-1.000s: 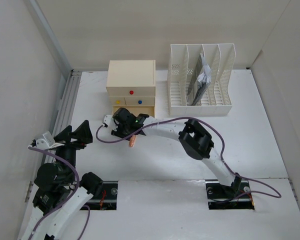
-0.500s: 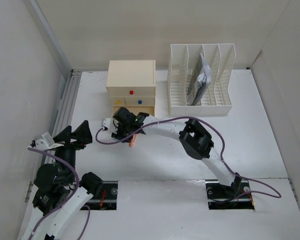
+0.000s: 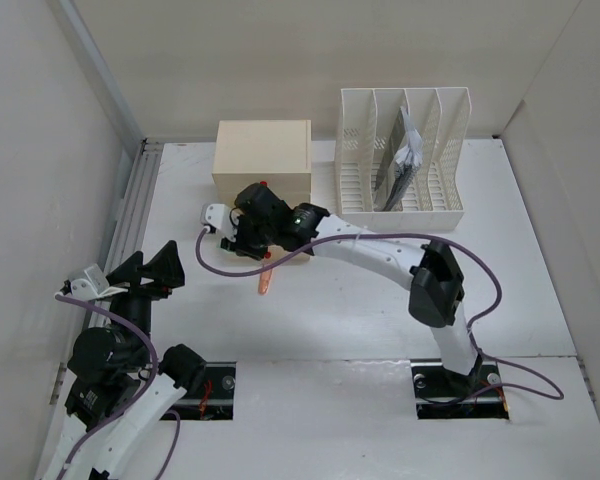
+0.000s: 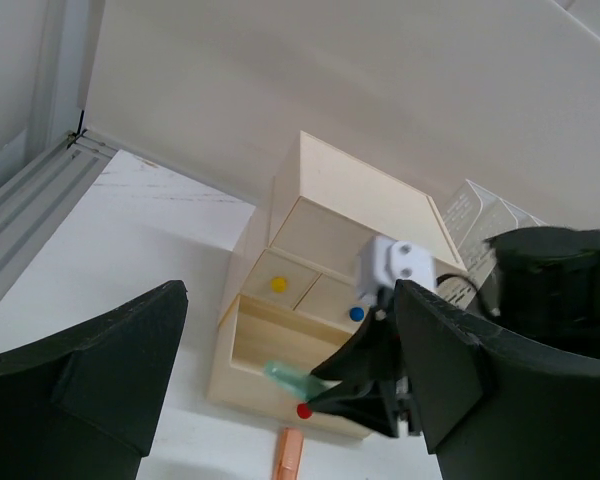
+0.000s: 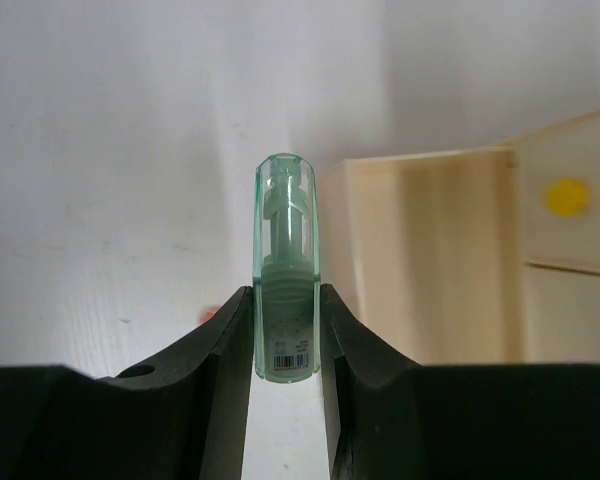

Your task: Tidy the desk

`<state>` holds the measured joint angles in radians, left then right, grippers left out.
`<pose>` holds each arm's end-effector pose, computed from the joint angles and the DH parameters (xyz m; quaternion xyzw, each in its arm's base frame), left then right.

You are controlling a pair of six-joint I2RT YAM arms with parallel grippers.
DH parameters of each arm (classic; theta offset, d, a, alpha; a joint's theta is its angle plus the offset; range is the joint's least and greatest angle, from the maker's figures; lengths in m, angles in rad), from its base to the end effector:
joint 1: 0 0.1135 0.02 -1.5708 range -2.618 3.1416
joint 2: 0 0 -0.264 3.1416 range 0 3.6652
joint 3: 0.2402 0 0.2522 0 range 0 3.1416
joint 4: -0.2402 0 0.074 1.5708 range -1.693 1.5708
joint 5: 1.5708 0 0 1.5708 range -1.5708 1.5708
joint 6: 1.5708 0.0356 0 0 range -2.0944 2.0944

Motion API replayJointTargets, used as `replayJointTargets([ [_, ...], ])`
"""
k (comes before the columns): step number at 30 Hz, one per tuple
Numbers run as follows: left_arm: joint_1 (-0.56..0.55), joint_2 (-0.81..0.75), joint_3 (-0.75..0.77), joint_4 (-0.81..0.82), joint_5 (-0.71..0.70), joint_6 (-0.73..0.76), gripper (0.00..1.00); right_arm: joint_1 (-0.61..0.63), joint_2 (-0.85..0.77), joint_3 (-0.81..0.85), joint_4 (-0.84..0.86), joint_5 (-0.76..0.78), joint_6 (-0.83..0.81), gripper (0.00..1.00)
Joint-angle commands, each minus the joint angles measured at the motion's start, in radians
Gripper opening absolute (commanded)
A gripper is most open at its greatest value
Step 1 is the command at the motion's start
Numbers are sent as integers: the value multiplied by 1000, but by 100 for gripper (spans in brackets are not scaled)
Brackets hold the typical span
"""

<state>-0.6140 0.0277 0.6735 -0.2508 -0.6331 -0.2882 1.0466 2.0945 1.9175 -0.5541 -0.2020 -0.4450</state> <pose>0.0206 0.0112 0.3557 -0.1701 0.5621 -0.1894 0.7869 0.2365 0.4233 0.2853 -0.6467 0.6394 0.2081 0.3601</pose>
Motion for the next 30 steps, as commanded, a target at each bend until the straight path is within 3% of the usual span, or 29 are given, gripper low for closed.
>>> replayJointTargets([
  [1, -3, -3, -3, 41, -2, 14, 82, 0, -70, -23, 72, 183, -27, 0],
  [5, -3, 6, -3, 41, -2, 14, 82, 0, -67, -32, 115, 404, -50, 0],
  [11, -3, 6, -3, 41, -2, 14, 82, -20, -5, -11, 88, 499, -60, 2],
  [14, -3, 6, -3, 41, -2, 14, 82, -31, 7, -2, 97, 544, -60, 28],
  [15, -3, 6, -3, 41, -2, 14, 82, -31, 7, -2, 97, 544, -60, 42],
  [17, -3, 6, -3, 41, -2, 14, 82, -42, -8, -27, 120, 535, -69, 55],
  [24, -3, 6, -3, 41, -2, 14, 82, -63, -88, -81, 134, 287, -92, 58],
  [25, -3, 6, -3, 41, -2, 14, 82, -74, -88, -93, 123, 145, -107, 55],
  [26, -3, 6, -3, 41, -2, 14, 82, -89, -88, -94, 68, 42, -135, 42],
  [30, -3, 6, -3, 31, -2, 14, 82, -120, -88, -106, -77, -324, -343, 34],
])
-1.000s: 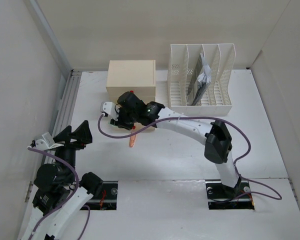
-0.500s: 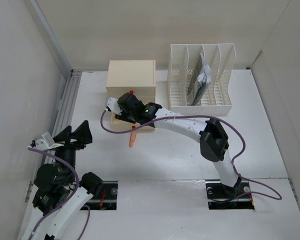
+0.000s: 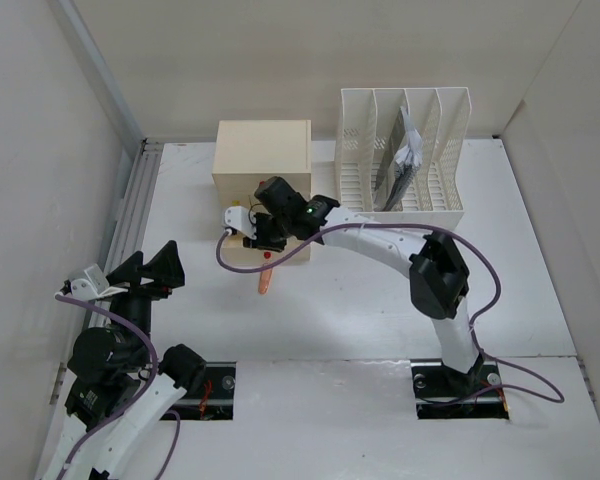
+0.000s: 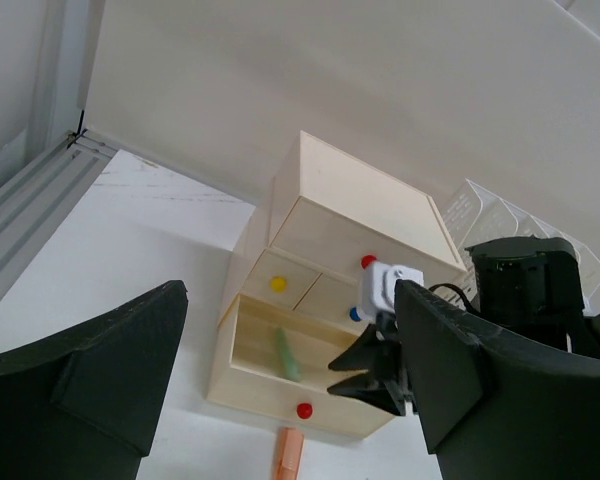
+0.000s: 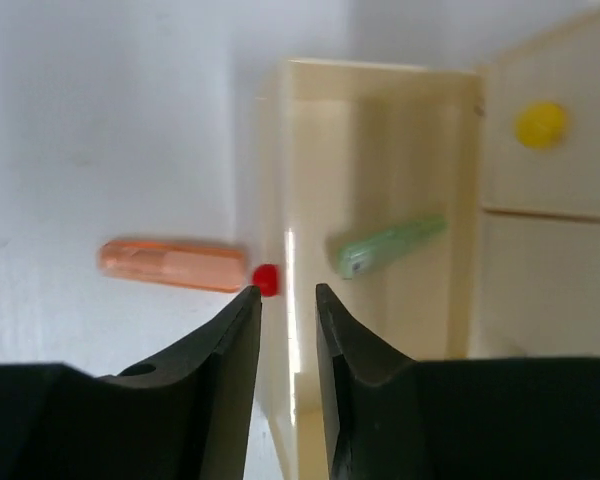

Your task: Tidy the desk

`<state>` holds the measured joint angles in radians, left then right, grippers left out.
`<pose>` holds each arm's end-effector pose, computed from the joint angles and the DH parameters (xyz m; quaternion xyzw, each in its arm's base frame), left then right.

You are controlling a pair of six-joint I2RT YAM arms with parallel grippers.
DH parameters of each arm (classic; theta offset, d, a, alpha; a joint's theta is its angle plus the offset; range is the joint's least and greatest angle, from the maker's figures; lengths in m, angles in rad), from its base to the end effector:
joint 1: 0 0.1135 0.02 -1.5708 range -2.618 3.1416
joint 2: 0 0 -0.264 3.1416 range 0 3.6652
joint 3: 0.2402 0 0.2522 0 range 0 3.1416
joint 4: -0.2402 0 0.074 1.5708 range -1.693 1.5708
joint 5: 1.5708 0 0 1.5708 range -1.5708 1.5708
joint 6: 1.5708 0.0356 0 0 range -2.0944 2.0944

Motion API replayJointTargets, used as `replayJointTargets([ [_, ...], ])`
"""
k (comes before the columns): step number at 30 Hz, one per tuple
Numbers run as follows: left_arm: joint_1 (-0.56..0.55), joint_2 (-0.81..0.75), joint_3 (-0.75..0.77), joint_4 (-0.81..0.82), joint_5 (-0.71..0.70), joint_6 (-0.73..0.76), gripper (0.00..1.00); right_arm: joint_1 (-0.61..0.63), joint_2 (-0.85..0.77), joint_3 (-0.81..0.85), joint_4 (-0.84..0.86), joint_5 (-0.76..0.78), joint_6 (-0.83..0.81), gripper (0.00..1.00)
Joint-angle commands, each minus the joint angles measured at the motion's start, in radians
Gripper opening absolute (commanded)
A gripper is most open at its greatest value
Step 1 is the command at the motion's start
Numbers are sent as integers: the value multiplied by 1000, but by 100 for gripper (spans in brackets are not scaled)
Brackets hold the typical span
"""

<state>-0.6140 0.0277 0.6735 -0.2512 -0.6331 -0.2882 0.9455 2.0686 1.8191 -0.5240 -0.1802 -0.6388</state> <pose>0.0207 0.0112 0.3556 -0.1701 0.5622 -0.1893 0.7869 0.2736 0.3899 0.2669 -0.6779 0.6198 0.1410 0.3694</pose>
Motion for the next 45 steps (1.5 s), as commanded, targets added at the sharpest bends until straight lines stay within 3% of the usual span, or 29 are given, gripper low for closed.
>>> replayJointTargets([
  [1, -3, 6, -3, 32, -2, 14, 82, -19, -50, -7, -135, -379, -226, 34],
  [5, -3, 6, -3, 32, -2, 14, 82, -19, 30, 37, -284, -466, -381, 44],
  [11, -3, -3, -3, 32, -2, 14, 83, -19, 50, -3, -214, -415, -406, 50],
  [23, -3, -3, -3, 32, -2, 14, 83, 78, 162, 0, -102, -138, -378, 51],
  [31, -3, -12, -3, 32, -2, 14, 83, 91, 209, 20, -102, -74, -378, 51],
  [41, -3, -12, -3, 32, -2, 14, 83, 91, 335, 167, -323, -65, -397, 56],
  [45, -3, -12, -3, 32, -2, 14, 83, 91, 377, 220, -505, -102, -456, 56],
])
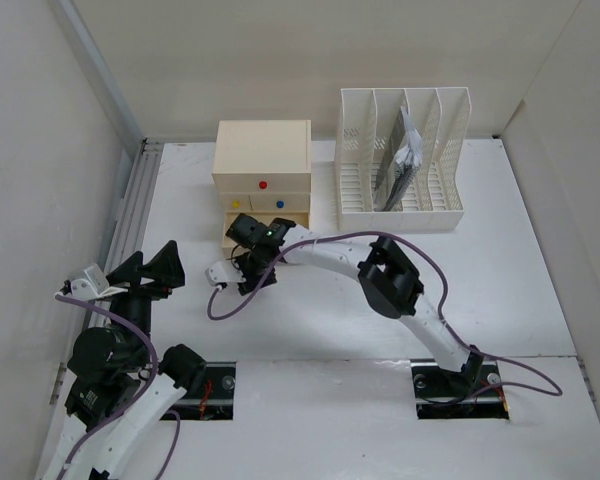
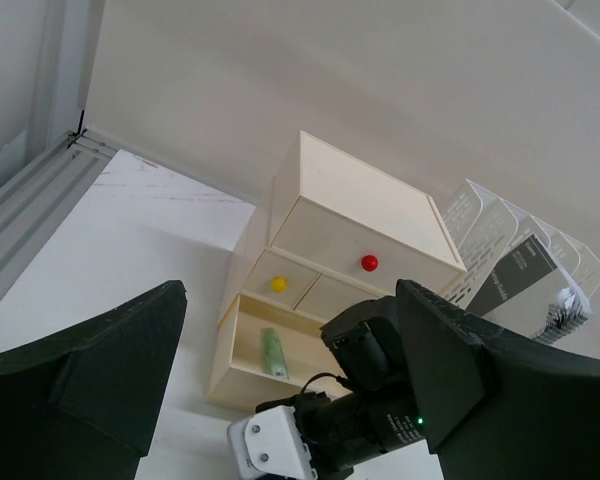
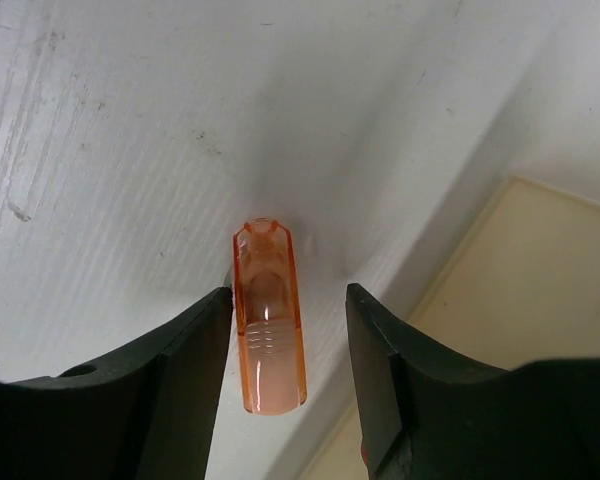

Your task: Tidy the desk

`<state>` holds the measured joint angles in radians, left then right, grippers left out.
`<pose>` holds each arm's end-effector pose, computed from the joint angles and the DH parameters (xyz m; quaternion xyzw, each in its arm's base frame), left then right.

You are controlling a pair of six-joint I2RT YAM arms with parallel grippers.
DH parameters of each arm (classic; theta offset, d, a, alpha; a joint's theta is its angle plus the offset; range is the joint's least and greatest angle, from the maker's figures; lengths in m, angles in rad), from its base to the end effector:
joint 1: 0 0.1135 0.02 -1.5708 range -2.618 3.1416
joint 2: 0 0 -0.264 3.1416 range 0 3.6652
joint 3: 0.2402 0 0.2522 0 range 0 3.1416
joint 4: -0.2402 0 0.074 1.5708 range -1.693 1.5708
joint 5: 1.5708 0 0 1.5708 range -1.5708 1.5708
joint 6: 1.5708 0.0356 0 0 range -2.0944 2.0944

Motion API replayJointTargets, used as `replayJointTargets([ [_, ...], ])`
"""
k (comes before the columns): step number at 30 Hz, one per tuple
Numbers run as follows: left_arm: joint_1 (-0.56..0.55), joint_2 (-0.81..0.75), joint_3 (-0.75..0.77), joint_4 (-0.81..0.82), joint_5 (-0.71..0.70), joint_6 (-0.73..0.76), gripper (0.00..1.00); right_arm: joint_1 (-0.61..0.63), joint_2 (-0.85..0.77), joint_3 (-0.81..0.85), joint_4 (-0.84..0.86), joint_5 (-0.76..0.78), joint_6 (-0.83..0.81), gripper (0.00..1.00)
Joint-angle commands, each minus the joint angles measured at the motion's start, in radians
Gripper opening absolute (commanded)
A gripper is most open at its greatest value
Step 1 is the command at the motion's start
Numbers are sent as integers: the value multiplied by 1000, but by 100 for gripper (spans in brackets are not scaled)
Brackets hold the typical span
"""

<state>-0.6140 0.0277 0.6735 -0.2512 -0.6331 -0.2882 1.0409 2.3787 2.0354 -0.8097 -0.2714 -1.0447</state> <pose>0.0207 0.0112 0.3556 -0.1701 0.5622 -0.1893 0.7869 0.2473 0.4411 0.1710 -0.8514 0.4641 0.1319 0.2057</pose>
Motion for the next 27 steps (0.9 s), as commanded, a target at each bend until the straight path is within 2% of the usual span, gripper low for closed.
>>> replayJointTargets([
  [1, -3, -12, -3, 32, -2, 14, 83, -4, 80, 3, -242, -20, -72, 56],
  [5, -3, -12, -3, 32, -2, 14, 83, -4, 108, 13, -339, -75, -103, 53],
  [11, -3, -12, -3, 32, -2, 14, 83, -4, 108, 3, -359, -97, -103, 44],
  [15, -3, -12, -3, 32, -2, 14, 83, -4, 108, 3, -350, -97, -92, 33],
  [17, -3, -12, -3, 32, -2, 14, 83, -4, 108, 3, -350, -97, -81, 22],
  [22, -3, -12, -3, 32, -2, 14, 83, -4, 65, 3, -267, -77, -26, 10],
  [27, -3, -12, -3, 32, -2, 14, 83, -4, -94, -6, -140, -75, 73, 9],
])
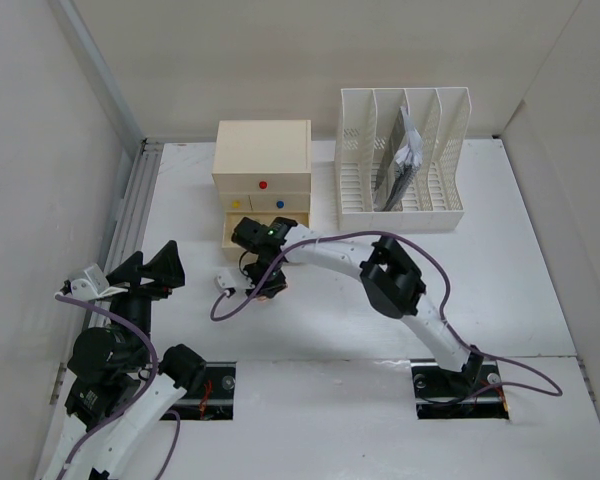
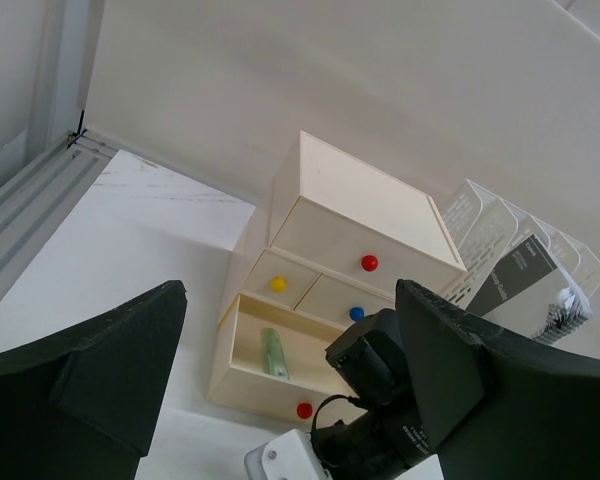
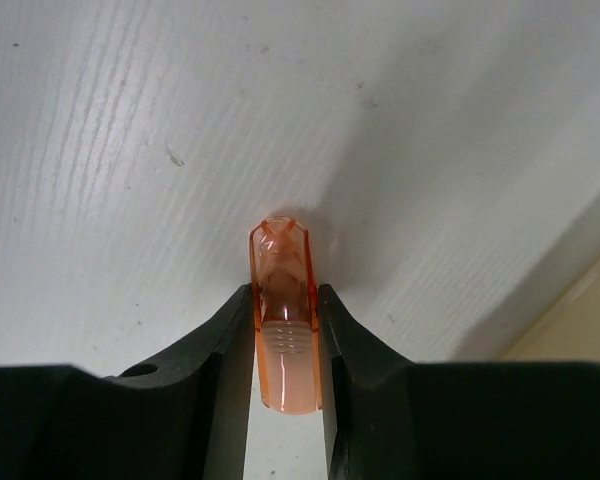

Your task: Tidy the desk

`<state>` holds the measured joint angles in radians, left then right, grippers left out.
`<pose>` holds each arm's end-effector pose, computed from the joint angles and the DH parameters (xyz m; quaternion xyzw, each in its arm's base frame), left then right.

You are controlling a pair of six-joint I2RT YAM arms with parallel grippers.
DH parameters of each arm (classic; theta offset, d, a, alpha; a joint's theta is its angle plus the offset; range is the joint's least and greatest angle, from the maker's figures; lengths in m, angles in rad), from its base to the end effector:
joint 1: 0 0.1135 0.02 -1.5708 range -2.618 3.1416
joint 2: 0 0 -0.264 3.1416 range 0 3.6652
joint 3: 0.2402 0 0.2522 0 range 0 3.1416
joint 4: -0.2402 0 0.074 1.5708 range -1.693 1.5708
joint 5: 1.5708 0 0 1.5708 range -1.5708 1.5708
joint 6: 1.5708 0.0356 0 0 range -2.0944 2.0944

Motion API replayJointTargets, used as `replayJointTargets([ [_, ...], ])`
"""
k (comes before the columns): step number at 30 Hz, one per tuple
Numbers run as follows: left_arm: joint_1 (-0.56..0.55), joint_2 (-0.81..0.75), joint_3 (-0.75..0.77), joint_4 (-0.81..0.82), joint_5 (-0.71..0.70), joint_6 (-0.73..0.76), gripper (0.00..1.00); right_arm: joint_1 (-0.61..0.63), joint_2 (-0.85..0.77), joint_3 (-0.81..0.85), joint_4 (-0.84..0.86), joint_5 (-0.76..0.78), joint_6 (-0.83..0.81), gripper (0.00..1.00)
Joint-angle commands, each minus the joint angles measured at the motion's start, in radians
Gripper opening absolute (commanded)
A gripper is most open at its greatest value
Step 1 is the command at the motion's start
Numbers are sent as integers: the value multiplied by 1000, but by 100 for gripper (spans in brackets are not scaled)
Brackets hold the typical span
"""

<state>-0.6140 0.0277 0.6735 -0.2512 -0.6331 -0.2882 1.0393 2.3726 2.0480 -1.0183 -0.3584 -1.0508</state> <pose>0.0207 0.0112 0.3556 -0.1701 0.5622 -0.1893 0.7869 0.2352 0.4247 0.1713 -0.8557 0.4731 0.1764 0.1129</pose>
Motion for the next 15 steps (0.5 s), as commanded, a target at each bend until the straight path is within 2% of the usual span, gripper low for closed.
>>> replayJointTargets([
  [1, -3, -12, -3, 32, -2, 14, 83, -2, -113, -18, 119, 27, 107, 9],
  [7, -3, -12, -3, 32, -2, 14, 83, -2, -280, -81, 323, 209, 273, 7],
  [13, -3, -12, -3, 32, -2, 14, 83, -2, -349, -152, 494, 349, 356, 6],
  [15, -3, -12, -3, 32, -2, 14, 83, -2, -349, -152, 518, 442, 367, 6],
])
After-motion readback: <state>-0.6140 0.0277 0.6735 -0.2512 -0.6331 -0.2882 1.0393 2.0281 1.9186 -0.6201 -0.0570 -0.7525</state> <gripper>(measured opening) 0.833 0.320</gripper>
